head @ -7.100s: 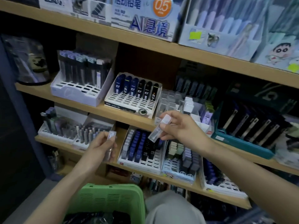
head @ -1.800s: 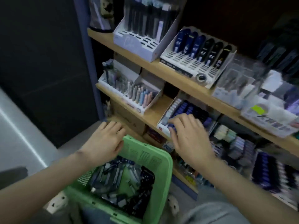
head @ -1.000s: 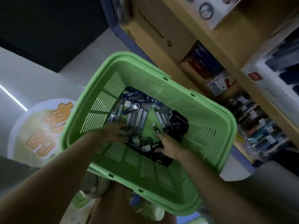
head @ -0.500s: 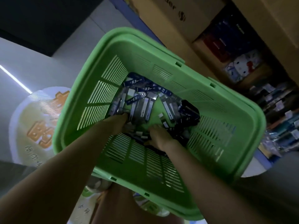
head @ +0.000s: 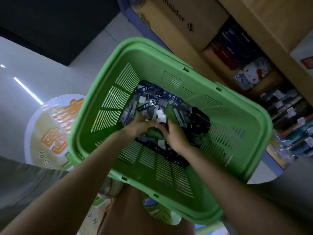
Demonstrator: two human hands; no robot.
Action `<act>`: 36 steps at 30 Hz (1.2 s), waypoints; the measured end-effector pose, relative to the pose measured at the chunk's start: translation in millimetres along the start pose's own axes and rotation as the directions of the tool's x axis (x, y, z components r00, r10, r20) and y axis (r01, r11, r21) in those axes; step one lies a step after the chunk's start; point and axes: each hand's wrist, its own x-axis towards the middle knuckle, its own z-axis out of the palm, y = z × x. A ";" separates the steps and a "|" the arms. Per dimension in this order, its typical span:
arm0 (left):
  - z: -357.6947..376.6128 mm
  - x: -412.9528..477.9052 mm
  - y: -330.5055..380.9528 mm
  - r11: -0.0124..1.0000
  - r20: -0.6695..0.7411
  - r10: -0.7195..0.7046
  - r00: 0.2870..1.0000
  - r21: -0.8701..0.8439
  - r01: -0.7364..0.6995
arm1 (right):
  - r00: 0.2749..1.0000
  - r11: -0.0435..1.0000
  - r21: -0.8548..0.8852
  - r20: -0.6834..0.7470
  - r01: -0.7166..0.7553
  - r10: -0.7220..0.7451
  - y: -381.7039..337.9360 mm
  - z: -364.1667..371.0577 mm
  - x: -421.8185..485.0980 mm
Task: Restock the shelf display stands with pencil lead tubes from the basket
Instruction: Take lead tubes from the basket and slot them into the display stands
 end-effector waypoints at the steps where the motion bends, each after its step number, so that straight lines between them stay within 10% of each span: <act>1: 4.6 -11.0 7.8 0.997 0.059 0.039 0.997 -0.075 -0.035 | 0.999 0.996 0.088 -0.032 0.004 -0.002 -9.3 -1.0 -3.1; 7: 13.7 -54.5 31.5 0.937 -0.002 0.169 0.986 -0.310 -0.161 | 0.991 0.858 0.509 -0.062 -0.070 0.118 -51.1 -8.6 -12.6; 14: 11.3 -78.7 28.9 0.956 -0.062 0.210 0.976 -0.196 -0.218 | 0.990 0.736 0.664 0.054 -0.131 0.127 -66.2 -17.1 -26.9; 21: 19.6 -93.6 23.2 0.866 -0.298 0.222 0.928 -0.377 -0.328 | 0.985 0.978 0.157 -0.127 0.135 -0.116 -86.1 -24.3 -44.4; 25: 27.5 -97.0 28.8 0.803 -0.354 0.207 0.912 -0.472 -0.365 | 0.965 0.964 -0.124 -0.084 0.235 -0.246 -92.8 -6.6 -64.1; 31: 13.0 -100.7 25.5 0.830 -0.350 0.259 0.900 -0.397 -0.393 | 0.959 0.955 -0.109 0.106 0.275 -0.264 -101.3 0.4 -80.1; 36: 8.8 -97.6 24.0 0.792 -0.287 0.311 0.906 -0.450 -0.414 | 0.908 0.834 -0.445 -0.097 0.327 -0.408 -93.9 2.2 -73.7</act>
